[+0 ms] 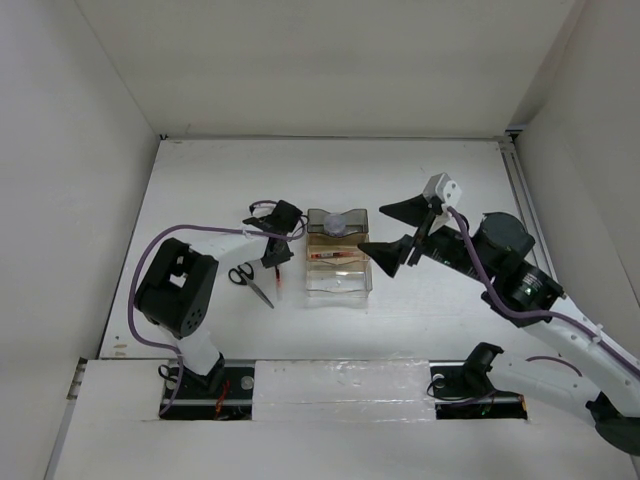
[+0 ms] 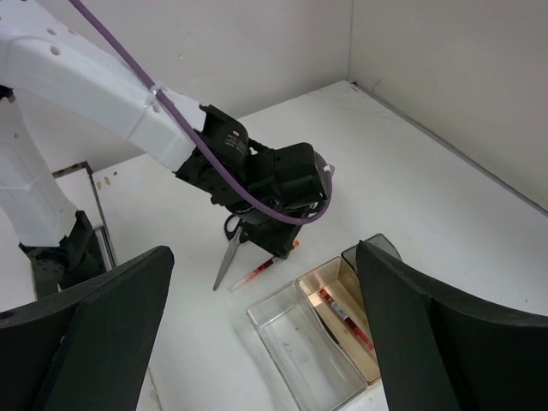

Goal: Sort the stationery into containers
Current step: Pick up the pen from the center of the board, then place the pen in the storage box.

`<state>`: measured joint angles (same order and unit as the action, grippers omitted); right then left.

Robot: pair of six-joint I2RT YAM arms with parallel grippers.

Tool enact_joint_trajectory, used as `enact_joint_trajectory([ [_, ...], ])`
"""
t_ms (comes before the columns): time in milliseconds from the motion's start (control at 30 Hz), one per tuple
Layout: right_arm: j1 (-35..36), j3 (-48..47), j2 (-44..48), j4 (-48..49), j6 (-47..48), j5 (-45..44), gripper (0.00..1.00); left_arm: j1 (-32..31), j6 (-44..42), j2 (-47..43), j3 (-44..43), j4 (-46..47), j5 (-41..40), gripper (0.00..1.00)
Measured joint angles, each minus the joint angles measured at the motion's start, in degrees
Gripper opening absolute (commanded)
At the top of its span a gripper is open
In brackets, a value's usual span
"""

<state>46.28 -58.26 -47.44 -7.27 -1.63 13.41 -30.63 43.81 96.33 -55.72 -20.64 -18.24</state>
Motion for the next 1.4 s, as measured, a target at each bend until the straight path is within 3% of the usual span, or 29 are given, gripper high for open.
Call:
enact_joint_trajectory([
  [67, 0.0, 0.0, 0.3, 0.0, -0.2, 0.0, 0.92, 0.0, 0.3, 0.1, 0.0, 0.3, -0.3, 0.00],
  [433, 0.7, 0.0, 1.1, 0.0, -0.9, -0.6, 0.92, 0.0, 4.1, -1.2, -1.3, -4.4, -5.1, 0.00],
  [667, 0.7, 0.0, 2.3, -0.2, -1.0, -2.5, 0.92, 0.0, 6.0, -11.3, -8.2, -11.6, -10.7, 0.00],
  [933, 0.7, 0.0, 3.1, -0.2, -1.9, -8.6, 0.92, -3.2, 7.7, -19.4, -12.9, -12.2, -11.8, 0.00],
  [1067, 0.7, 0.0, 4.1, -0.2, -3.0, -12.2, 0.92, -9.4, 13.1, -19.1, -16.0, -12.3, -13.6, 0.00],
  [1233, 0.7, 0.0, 6.6, -0.6, -5.8, -18.7, 0.92, -14.3, 23.2, -12.0, -24.5, -13.7, -15.8, 0.00],
  [1400, 0.7, 0.0, 10.2, -1.7, -8.0, -24.8, 0.92, -16.7, 33.7, -7.1, -23.6, -13.5, -16.6, 0.00],
])
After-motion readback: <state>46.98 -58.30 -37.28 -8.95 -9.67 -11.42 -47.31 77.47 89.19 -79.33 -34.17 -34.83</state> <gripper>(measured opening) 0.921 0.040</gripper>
